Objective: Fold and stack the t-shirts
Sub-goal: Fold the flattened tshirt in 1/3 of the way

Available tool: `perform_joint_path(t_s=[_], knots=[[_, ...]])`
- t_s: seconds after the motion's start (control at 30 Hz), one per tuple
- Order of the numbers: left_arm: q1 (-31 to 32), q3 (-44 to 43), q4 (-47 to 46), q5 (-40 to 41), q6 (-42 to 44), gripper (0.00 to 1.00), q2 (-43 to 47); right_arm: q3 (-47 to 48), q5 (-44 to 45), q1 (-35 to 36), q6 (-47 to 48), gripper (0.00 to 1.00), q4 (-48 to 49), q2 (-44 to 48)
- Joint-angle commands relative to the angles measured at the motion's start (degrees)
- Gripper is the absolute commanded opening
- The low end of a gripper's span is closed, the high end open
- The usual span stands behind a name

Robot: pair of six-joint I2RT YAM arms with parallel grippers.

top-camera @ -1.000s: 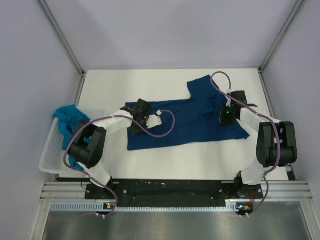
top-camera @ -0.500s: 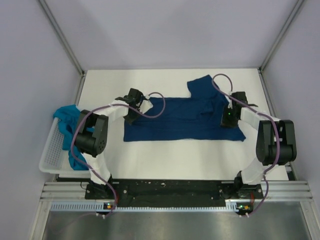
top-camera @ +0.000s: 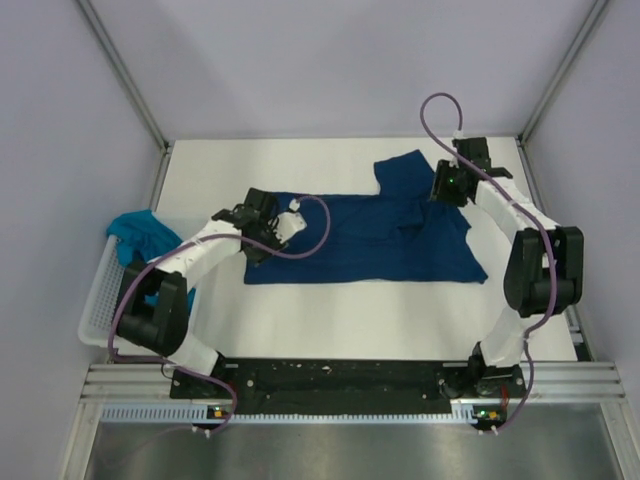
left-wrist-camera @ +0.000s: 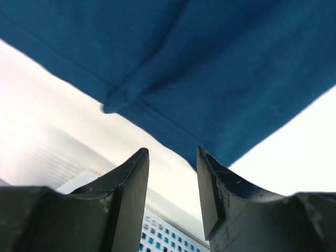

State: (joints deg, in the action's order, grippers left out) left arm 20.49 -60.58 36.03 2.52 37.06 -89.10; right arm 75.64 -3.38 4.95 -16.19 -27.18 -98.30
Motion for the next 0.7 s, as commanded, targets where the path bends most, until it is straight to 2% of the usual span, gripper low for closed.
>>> perform_joint_path(t_s=[0.0,0.03,0.17,0.37,0.6,0.67], knots=[[0.69,5.9,-1.22,-1.21,1.09,0.48,2.26,5.21,-1.63,3.39,-1.31,0.42,-0.5,-6.36],[0.78,6.43,-1.57,-1.38,0.91,0.57,2.26,6.18,-2.15,3.83,-1.13,0.41,-0.85,-7.59],[1.3,7.4,-1.93,-1.65,-0.23,0.59,0.95,9.0,-1.2,3.93,-2.71,0.35,-2.96,-12.25],[2.36,9.6,-1.23,-2.17,0.91,0.58,1.12,10.76,1.79,4.1,-0.87,0.37,-3.76,-17.18],[2.54,10.04,-1.49,-2.17,0.65,0.58,-0.02,11.29,3.11,4.8,0.45,0.39,-4.46,-18.24],[2.54,9.78,-1.31,-2.26,0.65,0.58,-0.02,11.55,2.07,4.72,0.72,0.35,-4.46,-18.33]])
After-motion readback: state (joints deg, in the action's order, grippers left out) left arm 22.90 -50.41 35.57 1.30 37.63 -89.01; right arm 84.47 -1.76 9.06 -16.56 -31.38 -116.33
